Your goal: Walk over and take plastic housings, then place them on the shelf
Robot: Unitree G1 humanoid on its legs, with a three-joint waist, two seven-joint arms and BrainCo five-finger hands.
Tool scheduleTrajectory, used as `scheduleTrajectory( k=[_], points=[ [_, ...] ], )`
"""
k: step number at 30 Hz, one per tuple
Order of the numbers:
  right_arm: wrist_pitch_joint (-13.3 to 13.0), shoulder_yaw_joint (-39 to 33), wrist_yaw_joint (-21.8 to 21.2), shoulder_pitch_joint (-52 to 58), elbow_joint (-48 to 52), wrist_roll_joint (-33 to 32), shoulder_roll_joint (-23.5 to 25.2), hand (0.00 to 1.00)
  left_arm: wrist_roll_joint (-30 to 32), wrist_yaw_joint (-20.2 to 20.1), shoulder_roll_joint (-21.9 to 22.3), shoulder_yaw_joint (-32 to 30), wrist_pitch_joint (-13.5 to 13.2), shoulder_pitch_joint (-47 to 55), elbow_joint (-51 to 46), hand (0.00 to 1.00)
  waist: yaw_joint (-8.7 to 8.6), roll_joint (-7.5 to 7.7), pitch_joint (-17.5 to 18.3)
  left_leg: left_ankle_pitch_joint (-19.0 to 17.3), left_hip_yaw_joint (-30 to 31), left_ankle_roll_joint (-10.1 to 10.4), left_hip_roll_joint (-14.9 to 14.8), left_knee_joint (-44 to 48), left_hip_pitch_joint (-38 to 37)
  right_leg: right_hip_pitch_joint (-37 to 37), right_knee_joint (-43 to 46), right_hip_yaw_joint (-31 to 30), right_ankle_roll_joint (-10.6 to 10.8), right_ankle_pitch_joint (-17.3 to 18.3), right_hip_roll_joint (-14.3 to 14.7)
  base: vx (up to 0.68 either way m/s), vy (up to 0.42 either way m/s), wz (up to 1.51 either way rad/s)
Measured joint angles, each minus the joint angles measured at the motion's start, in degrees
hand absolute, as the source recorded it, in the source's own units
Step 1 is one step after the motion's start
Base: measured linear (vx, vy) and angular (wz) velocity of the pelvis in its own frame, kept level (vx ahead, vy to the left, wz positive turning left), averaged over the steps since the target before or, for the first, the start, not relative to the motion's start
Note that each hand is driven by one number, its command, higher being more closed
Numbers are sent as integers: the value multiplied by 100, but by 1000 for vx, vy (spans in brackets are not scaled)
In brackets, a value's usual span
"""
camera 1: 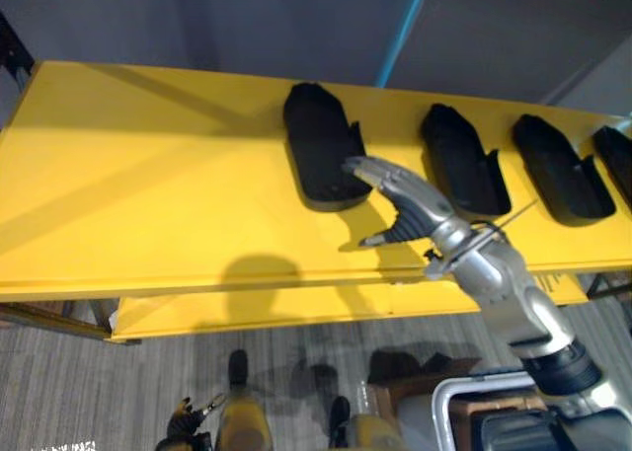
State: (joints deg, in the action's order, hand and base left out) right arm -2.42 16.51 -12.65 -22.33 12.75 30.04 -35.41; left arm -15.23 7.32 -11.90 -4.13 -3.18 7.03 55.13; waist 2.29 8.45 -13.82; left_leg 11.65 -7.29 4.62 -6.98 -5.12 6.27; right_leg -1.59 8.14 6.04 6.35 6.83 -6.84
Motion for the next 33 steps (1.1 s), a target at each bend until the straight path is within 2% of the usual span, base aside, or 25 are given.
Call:
scheduleTrajectory(
  k=[7,10,17,20,22,25,29,33],
  points=[
    [-116,10,-892,20,-375,2,38,0,2,-21,85,98,76,26,5,0,-12,-199,216,-22,21,-27,-16,-3,-66,-55,-43,8,-12,7,14,-15,2,0],
    [-125,53,-995,19,-525,10,94,0,5,-21,106,97,88,50,7,0,-5,-229,246,-39,22,-4,-20,-3,-72,-67,-73,6,-21,12,16,-32,8,-2],
    [-138,291,-957,-104,-1168,231,259,0,4,-18,107,92,245,157,10,0,16,-157,298,-34,35,-5,-18,-2,-56,-63,-89,8,-11,-7,14,0,0,0],
    [-136,292,-766,-235,-1372,268,314,0,3,-8,112,86,278,194,10,0,27,-158,297,-14,43,-25,-14,-2,-33,-58,-89,14,18,-25,13,0,0,0],
    [-118,289,-296,-380,-1564,476,393,0,2,-9,117,78,338,207,10,0,34,-158,297,-9,50,-20,-14,-1,-24,-58,-77,20,24,-29,15,0,0,0],
    [-110,286,-32,-449,-1618,516,414,0,-4,-8,121,72,337,202,8,0,47,-161,295,-9,54,-20,-13,-1,-14,-57,-75,26,14,-23,17,0,0,0],
    [-82,283,294,-562,-1669,680,472,0,-17,0,122,64,336,197,8,0,48,-179,283,-13,54,-17,-13,-1,-3,-44,-82,30,-17,-2,17,0,0,0],
    [-5,280,399,-649,-1751,686,476,0,-27,0,132,63,337,189,6,0,59,-204,267,-28,56,4,-11,-1,33,-20,-88,42,-19,0,17,0,0,0]
  ],
)
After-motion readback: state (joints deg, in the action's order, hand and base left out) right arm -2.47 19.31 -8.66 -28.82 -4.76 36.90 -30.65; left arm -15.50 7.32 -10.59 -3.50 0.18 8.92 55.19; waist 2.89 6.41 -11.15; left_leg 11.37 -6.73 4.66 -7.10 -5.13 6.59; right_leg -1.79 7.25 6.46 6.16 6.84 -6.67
